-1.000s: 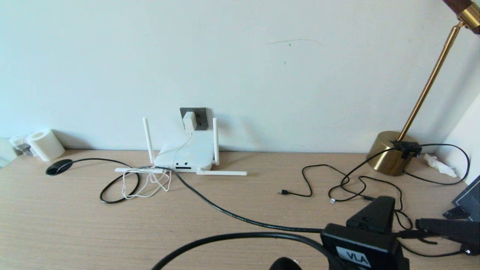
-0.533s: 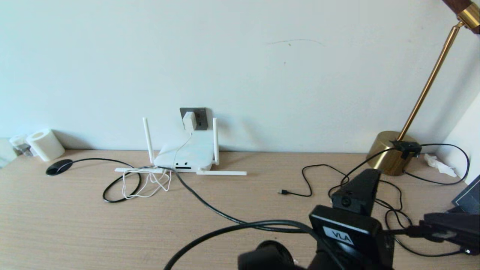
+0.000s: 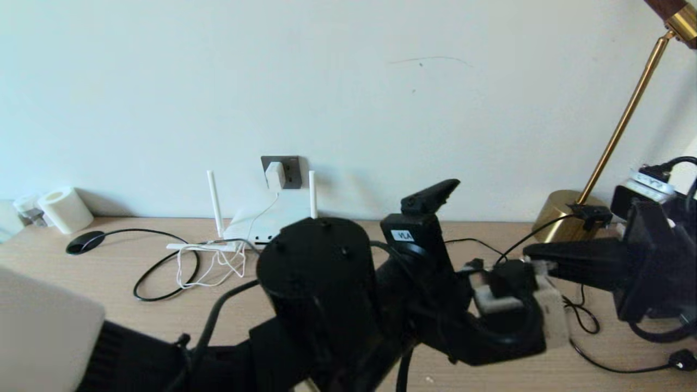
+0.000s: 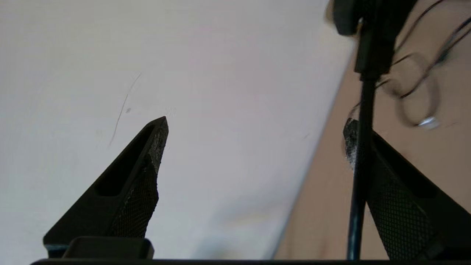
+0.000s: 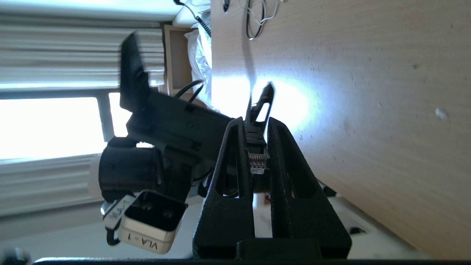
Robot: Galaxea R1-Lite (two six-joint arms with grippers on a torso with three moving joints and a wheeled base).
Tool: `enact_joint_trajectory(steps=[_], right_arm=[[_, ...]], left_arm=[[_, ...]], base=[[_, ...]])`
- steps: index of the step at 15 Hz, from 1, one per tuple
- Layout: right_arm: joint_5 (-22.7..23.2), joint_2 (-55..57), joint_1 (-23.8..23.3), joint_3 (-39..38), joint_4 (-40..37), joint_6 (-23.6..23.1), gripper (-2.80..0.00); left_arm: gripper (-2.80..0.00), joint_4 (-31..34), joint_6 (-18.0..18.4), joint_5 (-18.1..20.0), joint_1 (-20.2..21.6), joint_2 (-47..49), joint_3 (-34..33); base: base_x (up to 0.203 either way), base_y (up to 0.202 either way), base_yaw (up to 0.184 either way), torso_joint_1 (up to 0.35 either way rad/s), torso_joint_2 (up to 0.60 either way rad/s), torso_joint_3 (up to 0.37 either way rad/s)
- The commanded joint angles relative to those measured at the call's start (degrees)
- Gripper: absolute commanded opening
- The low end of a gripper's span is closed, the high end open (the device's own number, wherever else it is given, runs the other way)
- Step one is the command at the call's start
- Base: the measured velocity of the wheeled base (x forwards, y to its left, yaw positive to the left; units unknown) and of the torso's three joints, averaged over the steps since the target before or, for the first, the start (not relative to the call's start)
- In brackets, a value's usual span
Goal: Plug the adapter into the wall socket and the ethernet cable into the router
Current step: Hand it to the other hand
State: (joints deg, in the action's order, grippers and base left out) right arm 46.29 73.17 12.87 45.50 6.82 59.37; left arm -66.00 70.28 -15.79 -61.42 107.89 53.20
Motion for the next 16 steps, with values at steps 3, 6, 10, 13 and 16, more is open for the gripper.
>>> enact_joint_trajectory(steps=[3,6,10,13,16], right_arm=[[0.5,14.5,0.9,11.0,0.2,6.1,-2.8],[0.6,20.6,4.4,18.9,0.1,10.8,-2.8],[0.9,25.0,6.3,27.1,-0.1,17.0,-2.8],[1.2,27.0,6.4,32.2,-2.5,19.7,-2.8],[2.4,28.3,6.3,36.3,-7.8,19.7,-2.8]], left_arm=[[0.0,0.7,0.3,8.9,7.2,-0.3,0.7],[0.0,0.7,0.3,15.5,10.9,0.7,1.7],[0.0,0.3,0.3,19.7,12.3,1.4,1.8],[0.0,0.8,0.3,24.1,16.8,1.7,3.1],[0.0,1.8,0.1,28.8,20.5,1.7,4.8]], base=[[0.0,0.0,0.0,0.0,0.0,0.0],[0.0,0.0,0.0,0.0,0.0,0.0],[0.0,0.0,0.0,0.0,0.0,0.0],[0.0,0.0,0.0,0.0,0.0,0.0],[0.0,0.0,0.0,0.0,0.0,0.0]])
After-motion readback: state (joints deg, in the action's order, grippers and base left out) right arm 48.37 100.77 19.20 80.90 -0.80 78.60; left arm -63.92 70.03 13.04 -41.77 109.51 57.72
